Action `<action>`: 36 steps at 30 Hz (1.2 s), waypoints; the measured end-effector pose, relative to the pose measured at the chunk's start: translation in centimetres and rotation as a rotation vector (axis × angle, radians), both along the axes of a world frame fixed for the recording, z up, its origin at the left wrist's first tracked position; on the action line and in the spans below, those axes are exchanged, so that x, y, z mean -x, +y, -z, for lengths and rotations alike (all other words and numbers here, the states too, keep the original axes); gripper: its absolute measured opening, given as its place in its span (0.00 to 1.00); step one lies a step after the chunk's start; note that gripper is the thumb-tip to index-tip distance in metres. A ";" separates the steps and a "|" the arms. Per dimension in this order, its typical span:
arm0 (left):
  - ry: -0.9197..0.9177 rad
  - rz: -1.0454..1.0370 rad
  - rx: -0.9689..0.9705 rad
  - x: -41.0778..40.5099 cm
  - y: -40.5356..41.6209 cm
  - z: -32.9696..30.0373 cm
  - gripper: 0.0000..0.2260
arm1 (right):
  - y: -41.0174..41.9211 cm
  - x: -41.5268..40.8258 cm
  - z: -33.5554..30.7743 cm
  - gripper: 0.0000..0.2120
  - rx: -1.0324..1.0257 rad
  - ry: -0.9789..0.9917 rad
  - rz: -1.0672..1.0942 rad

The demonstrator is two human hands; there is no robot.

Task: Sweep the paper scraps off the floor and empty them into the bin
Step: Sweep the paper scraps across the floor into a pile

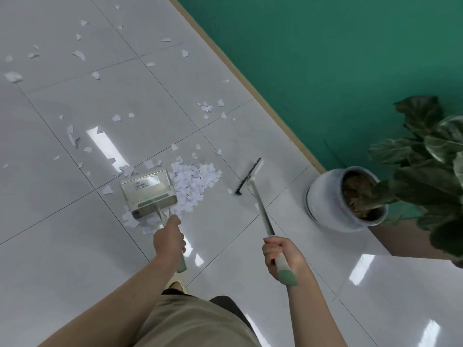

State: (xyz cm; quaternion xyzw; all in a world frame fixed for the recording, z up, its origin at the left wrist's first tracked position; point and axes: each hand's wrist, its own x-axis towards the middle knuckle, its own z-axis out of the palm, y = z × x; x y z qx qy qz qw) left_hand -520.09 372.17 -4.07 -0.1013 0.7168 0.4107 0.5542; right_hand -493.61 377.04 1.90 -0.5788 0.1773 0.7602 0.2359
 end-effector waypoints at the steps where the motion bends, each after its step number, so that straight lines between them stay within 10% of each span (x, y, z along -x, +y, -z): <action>1: -0.006 -0.007 0.006 0.1 0.1 0.0 0.08 | 0.3 -0.5 -0.1 0.13 0.021 -0.037 0.023; 14: -0.092 -0.117 0.004 -0.6 1.7 -0.3 0.10 | -0.8 -5.5 -0.2 0.15 0.054 -0.422 -0.080; 25: 0.024 -0.276 0.014 -3.4 3.4 -1.5 0.09 | 5.7 0.6 5.7 0.14 0.160 -0.092 -0.618; 32: 0.125 -0.395 0.042 -7.1 4.4 -2.4 0.09 | 17.2 0.4 5.5 0.32 0.064 0.259 -0.432; 36: 0.174 -0.468 0.045 -9.1 5.5 -3.1 0.09 | 21.0 1.1 3.5 0.21 0.015 0.307 -0.294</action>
